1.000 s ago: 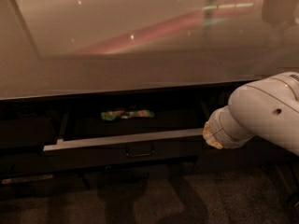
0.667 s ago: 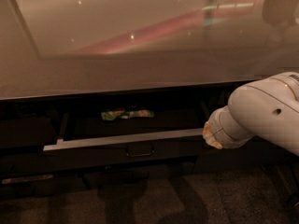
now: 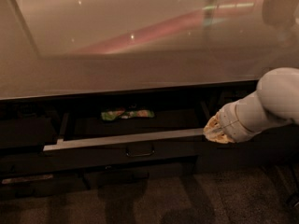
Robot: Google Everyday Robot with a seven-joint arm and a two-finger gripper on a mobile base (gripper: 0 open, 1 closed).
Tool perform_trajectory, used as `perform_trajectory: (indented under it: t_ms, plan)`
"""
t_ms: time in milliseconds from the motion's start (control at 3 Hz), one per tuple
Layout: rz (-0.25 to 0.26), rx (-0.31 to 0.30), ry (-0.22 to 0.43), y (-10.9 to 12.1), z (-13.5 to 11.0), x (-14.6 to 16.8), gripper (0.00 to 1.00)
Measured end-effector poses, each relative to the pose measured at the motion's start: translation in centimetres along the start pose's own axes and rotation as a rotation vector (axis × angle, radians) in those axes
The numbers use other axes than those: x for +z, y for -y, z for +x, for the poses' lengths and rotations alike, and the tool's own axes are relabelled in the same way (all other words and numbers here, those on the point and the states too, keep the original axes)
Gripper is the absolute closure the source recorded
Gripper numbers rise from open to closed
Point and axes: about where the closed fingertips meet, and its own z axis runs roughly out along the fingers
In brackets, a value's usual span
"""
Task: Open top drawer
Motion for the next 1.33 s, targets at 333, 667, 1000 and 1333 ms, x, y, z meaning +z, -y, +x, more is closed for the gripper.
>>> perform_trajectory:
  t_ms: [333,667,1000,1333]
  plan:
    - [0.037,-0.009,0.134,0.8,0.3,-0.1,1.0]
    - [0.037,-0.009,0.134,0.8,0.4,-0.1,1.0]
    - [-0.004,0.043,0.165,1.9,2.8,1.6,1.0]
    - [-0.053,0.123,0.208,3.1,6.6,4.1,1.0]
